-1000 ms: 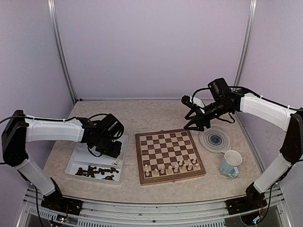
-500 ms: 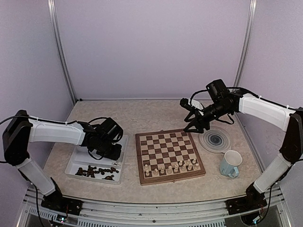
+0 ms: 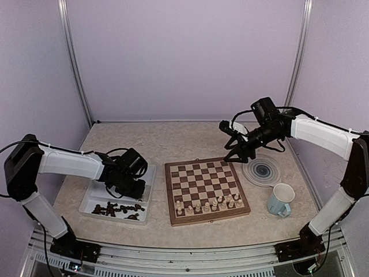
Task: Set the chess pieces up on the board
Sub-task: Pick up the pawn from the storage box, then pass from the left arm to the right
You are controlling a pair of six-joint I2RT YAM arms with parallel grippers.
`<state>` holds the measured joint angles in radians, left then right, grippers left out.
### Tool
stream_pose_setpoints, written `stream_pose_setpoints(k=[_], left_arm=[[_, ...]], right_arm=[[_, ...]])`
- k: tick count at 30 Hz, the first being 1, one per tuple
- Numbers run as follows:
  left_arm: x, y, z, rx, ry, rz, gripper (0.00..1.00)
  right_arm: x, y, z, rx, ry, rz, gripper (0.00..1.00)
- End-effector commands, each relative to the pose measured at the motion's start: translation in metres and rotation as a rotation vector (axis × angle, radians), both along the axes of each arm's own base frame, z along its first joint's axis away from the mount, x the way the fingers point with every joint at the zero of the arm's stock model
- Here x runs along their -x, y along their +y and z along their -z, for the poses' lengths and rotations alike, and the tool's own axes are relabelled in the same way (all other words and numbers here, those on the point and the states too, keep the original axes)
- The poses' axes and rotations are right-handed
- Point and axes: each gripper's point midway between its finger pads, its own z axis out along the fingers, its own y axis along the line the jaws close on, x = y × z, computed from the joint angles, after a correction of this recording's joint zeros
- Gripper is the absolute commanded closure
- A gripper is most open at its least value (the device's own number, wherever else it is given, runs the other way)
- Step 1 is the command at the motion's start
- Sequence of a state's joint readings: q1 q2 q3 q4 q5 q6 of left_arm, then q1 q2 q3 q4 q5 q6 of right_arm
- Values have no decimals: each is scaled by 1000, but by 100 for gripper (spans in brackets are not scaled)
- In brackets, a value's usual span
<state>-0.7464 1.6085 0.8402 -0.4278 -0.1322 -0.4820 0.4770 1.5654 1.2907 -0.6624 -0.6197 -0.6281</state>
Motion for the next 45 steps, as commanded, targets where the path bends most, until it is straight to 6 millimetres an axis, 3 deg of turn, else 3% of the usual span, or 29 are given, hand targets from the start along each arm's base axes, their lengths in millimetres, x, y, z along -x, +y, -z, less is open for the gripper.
stream_pose_setpoints(k=[1, 6, 12, 15, 18, 22, 33, 36, 40, 45], left_arm=[[-3, -3, 7, 21, 1, 0, 79], [-2, -7, 17, 33, 10, 24, 82], [0, -6, 20, 12, 21, 25, 94], [2, 1, 1, -30, 4, 29, 96], [4, -4, -36, 13, -33, 75, 96], [8, -28, -84, 165, -49, 170, 97], [49, -127, -173, 572, 29, 516, 98], [61, -144, -184, 632, 64, 567, 97], [76, -162, -183, 655, 116, 616, 97], [80, -172, -182, 682, 141, 632, 97]], right_arm=[[9, 1, 5, 7, 21, -17, 38], [11, 3, 7, 8, 28, -22, 38], [14, 8, 4, 4, 38, -38, 38], [16, 12, -4, -16, 44, -57, 38], [17, 18, -16, -49, 51, -84, 38], [22, 34, -32, -60, -12, -168, 38], [62, 112, -30, 123, -325, -419, 36], [75, 128, -28, 143, -369, -463, 36], [89, 146, -26, 155, -413, -507, 36], [110, 157, -19, 188, -449, -570, 39]])
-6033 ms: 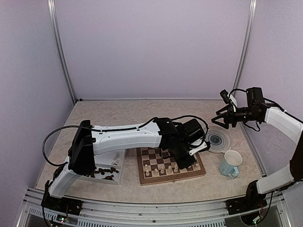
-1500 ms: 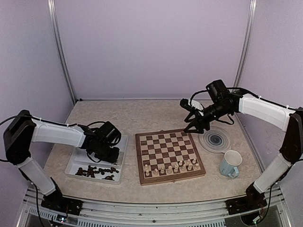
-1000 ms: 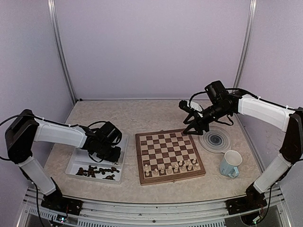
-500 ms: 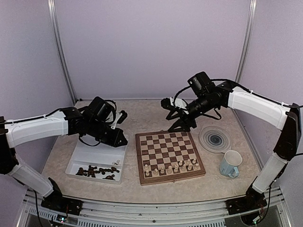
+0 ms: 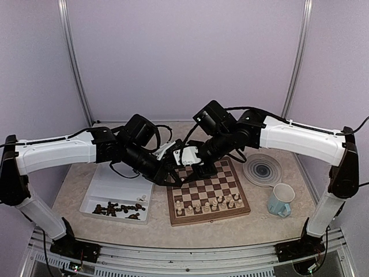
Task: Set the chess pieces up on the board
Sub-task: Pass from the left arm to the right
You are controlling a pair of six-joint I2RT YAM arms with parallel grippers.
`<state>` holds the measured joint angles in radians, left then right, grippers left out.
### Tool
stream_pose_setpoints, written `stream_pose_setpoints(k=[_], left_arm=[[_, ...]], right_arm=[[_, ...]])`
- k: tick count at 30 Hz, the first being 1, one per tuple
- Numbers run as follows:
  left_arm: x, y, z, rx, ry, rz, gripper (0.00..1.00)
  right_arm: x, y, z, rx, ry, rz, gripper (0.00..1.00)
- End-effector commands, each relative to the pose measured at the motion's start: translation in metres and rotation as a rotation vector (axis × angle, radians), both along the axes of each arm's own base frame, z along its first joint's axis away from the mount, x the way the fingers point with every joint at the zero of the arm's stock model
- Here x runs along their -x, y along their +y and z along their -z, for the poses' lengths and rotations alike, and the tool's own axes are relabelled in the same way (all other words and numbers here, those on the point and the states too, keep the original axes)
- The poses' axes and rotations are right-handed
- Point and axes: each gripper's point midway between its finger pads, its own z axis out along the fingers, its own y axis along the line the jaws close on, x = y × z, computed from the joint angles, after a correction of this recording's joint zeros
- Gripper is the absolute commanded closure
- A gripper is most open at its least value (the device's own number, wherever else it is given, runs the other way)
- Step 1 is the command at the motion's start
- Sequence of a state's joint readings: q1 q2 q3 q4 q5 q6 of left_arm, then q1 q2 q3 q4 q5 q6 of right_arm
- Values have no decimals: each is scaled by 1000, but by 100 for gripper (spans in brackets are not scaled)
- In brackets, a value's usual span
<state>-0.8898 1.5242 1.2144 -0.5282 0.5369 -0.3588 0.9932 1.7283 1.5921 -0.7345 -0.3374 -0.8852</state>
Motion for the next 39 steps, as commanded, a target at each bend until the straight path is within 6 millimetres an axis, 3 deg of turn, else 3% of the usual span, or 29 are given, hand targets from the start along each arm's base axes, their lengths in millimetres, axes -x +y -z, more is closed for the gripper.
stream_pose_setpoints(k=[1, 7, 17, 20, 26, 29, 35, 39], left_arm=[[5, -13, -10, 60, 31, 40, 97], [6, -16, -11, 76, 39, 49, 97], [4, -13, -6, 69, 47, 56, 97], [4, -11, -4, 69, 53, 54, 98], [2, -10, -3, 74, 57, 48, 98], [-3, -9, -4, 77, 59, 31, 96], [-21, -2, -9, 70, -4, -48, 73], [-30, 10, -33, 142, -104, -136, 63]], right_arm=[[12, 8, 7, 47, -80, -64, 39], [25, -2, 31, 138, -118, -101, 45], [26, -16, 42, 200, -129, -102, 47], [26, -16, 44, 203, -131, -101, 56], [24, -13, 46, 199, -141, -89, 83], [21, -9, 42, 176, -141, -59, 89], [12, -10, 45, 147, -110, 22, 96], [3, -18, 34, 68, 18, 96, 96]])
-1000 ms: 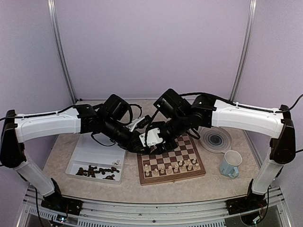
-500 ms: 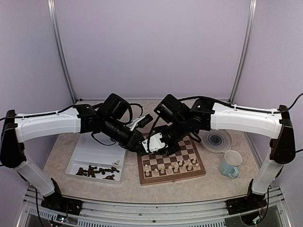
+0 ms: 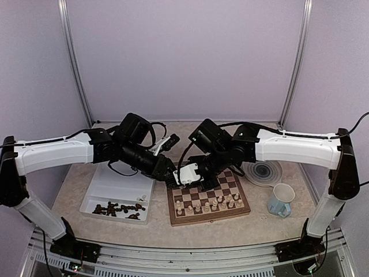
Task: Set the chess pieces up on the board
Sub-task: Pass from the left arm to the right, then pass from the right arm to the left
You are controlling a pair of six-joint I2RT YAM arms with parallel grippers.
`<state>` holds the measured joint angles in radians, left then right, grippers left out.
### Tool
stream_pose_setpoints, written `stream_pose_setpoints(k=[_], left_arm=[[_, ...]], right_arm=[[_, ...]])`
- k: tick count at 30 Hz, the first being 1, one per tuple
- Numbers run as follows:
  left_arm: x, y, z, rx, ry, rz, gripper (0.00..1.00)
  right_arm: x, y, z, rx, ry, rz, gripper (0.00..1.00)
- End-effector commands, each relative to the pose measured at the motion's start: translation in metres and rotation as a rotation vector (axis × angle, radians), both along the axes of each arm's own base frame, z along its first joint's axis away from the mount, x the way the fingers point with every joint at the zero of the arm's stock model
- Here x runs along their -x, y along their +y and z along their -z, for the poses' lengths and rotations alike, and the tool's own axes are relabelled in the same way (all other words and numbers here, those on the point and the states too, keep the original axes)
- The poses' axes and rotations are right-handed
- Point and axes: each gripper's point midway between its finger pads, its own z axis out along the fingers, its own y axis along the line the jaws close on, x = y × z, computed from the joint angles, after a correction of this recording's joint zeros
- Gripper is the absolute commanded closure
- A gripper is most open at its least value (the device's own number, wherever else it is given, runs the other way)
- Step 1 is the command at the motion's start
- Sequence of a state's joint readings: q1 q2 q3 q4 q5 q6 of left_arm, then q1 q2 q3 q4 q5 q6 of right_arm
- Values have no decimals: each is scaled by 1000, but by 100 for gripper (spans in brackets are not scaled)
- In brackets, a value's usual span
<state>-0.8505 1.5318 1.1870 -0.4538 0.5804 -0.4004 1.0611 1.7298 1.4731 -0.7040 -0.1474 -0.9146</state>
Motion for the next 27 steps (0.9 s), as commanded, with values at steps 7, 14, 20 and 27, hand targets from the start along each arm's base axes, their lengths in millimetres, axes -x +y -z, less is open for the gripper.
stream_pose_setpoints(k=[7, 14, 20, 27], left_arm=[[-31, 20, -87, 304, -364, -299, 58], [-21, -11, -144, 470, -616, -376, 56], [-31, -34, -135, 446, -594, -371, 56], [-29, -51, -118, 427, -549, -313, 62]], right_arm=[[-19, -24, -64, -345, 479, 186, 95], [-17, -36, -94, -513, 820, 147, 94], [-13, -35, -105, -534, 853, 112, 93], [-13, -34, -103, -534, 870, 109, 93]])
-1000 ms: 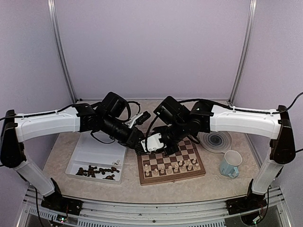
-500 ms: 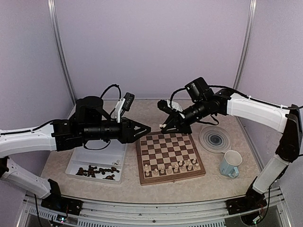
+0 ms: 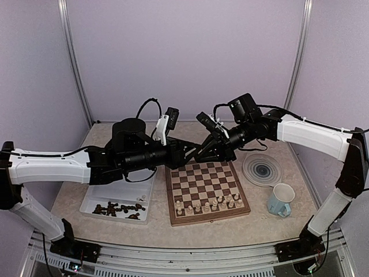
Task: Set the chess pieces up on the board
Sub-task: Pass from the right arm to the left
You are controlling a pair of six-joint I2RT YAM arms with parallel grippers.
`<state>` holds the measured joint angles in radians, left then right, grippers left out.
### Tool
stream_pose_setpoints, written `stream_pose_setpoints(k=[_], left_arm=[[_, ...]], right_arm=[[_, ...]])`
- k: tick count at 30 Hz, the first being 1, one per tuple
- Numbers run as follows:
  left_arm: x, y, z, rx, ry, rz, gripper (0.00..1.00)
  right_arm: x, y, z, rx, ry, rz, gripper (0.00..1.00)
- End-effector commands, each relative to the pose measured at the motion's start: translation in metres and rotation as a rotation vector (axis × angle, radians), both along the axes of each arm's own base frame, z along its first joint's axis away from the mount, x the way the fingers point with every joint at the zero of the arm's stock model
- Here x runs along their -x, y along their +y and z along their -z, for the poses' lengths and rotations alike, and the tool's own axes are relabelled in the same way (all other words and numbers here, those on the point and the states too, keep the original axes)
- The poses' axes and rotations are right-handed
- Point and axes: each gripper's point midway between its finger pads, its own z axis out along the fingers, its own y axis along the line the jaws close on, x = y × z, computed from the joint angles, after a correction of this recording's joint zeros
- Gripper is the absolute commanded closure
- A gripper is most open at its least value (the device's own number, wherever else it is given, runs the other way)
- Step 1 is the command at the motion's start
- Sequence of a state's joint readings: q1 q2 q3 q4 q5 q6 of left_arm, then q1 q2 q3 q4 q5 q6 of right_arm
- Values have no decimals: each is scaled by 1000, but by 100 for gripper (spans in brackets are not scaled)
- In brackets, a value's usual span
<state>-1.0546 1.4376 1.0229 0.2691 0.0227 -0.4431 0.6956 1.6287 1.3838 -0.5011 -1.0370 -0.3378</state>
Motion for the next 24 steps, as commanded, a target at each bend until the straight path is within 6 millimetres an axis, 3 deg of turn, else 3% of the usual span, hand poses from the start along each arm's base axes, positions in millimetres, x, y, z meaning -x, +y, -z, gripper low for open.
stream_pose_setpoints(k=[1, 6, 15, 16, 19, 21, 24], left_arm=[[1, -7, -16, 40, -23, 22, 63], [-1, -4, -14, 46, -10, 29, 70], [-3, -1, -10, 53, 15, 48, 93], [-3, -1, -12, 55, 13, 49, 95], [-6, -1, -16, 36, -5, 45, 97], [-10, 0, -13, -24, -16, 36, 98], [-16, 4, 5, -167, -22, 10, 98]], right_arm=[[4, 0, -7, -34, 26, -27, 93], [5, 1, -6, -32, 31, -29, 92], [0, 0, -5, -35, 40, -19, 92], [-1, -1, -5, -34, 41, -16, 89], [-7, -8, -1, -4, -8, 7, 58], [-14, -21, 5, 48, -93, 40, 45], [-29, -51, 21, 147, -185, 123, 36]])
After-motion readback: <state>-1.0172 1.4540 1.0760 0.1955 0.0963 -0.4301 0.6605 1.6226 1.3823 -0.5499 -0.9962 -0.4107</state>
